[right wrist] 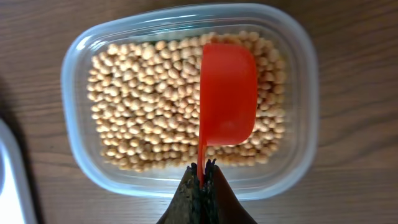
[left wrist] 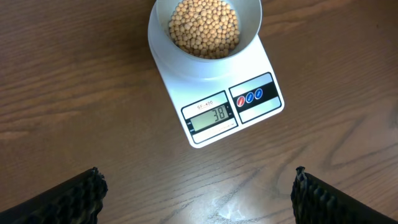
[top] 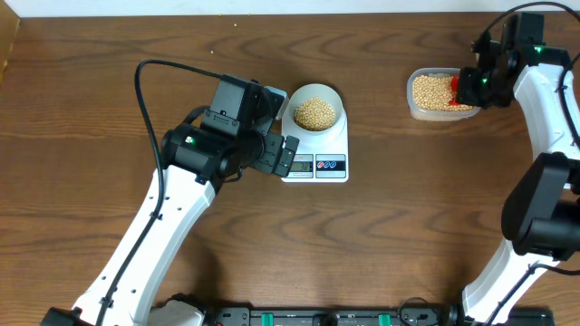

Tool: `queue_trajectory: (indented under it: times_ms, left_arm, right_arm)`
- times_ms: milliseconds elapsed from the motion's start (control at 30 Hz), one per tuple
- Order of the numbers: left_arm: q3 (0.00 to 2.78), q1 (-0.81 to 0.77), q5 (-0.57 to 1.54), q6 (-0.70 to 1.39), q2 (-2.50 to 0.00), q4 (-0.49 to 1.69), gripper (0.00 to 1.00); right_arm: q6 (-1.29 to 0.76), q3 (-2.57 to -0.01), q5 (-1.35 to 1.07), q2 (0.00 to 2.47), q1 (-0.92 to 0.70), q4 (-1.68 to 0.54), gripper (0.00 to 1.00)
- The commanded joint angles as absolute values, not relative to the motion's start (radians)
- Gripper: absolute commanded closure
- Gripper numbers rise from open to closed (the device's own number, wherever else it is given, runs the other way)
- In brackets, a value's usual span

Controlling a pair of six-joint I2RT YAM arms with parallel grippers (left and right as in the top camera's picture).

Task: Scoop item into bowl and weigh 50g on scale
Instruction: 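Scoop more soybeans from the tub with the red scoop, then carry the red scoop with the right gripper over the bowl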

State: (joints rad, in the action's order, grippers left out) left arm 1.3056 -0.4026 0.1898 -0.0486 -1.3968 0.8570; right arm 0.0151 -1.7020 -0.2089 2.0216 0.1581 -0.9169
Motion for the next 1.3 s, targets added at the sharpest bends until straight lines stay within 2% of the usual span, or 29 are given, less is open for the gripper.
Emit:
queue_trajectory:
  times_ms: [0, 367, 667, 933, 1267]
  left_arm:
    - [1.313, -0.4, 0.198, -0.04, -1.391, 0.86, 0.03]
    - [1.313, -0.4, 0.198, -0.04, -1.391, 0.86, 0.03]
    - [1.313, -0.4, 0.198, -0.04, -1.391, 0.86, 0.03]
    - [1.313, -0.4, 0.198, -0.04, -1.391, 0.86, 0.03]
    - [1.313, -0.4, 0.199, -0.04, -1.391, 0.86, 0.03]
  right_arm:
    - [0.023, -1.706, -0.312, 2.038, 0.156, -0.919, 0.99]
    - [0.023, -1.706, -0.501, 2.038, 0.198, -0.916, 0.99]
    - [0.025, -1.706, -0.719, 2.039, 0.303, -0.927, 0.99]
    - [0.173, -1.706, -0.979, 2.039, 0.402, -1.021, 0.99]
    - [0.247, -1.706, -1.171, 2.039, 0.403, -1.073, 0.99]
